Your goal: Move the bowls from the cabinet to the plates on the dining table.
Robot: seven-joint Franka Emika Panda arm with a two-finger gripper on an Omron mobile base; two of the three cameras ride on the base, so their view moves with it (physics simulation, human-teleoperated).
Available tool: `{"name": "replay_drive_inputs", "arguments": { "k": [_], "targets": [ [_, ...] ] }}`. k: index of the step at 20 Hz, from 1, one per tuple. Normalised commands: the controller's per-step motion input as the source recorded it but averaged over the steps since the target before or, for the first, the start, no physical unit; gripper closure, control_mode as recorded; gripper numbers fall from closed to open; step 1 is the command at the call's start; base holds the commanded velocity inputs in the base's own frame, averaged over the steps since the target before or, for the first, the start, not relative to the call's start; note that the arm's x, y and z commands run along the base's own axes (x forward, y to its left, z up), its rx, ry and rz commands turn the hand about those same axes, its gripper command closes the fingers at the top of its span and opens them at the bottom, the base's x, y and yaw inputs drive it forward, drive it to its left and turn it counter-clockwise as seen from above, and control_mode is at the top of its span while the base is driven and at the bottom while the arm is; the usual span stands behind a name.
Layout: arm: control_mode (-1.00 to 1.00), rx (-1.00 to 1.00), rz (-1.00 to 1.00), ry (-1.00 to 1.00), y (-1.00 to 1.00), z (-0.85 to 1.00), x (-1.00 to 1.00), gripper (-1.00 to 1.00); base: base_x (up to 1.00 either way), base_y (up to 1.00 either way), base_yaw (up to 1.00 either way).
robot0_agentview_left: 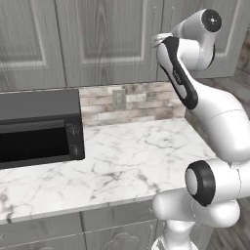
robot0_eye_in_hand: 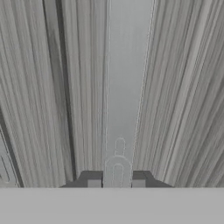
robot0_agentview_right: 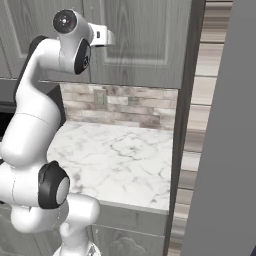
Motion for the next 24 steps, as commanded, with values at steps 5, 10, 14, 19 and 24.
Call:
{"name": "replay_drive_inputs", "arguments": {
  "k": [5,10,14,19,24],
  "targets": [
    [-1.0,0.0,0.04,0.05,0.0,-0.1,0.0,1.0,0.0,0.0,0.0],
    [-1.0,0.0,0.09,0.0,-0.01,-0.18,0.0,1.0,0.0,0.0,0.0],
    [-1.0,0.0,0.09,-0.06,0.0,-0.03,-0.1,1.0,0.0,0.0,0.0],
    [-1.0,0.0,0.07,-0.13,0.0,0.0,-0.33,1.0,0.0,0.0,0.0],
    [-1.0,0.0,0.04,-0.1,0.0,0.01,-0.44,1.0,0.0,0.0,0.0]
  ]
}}
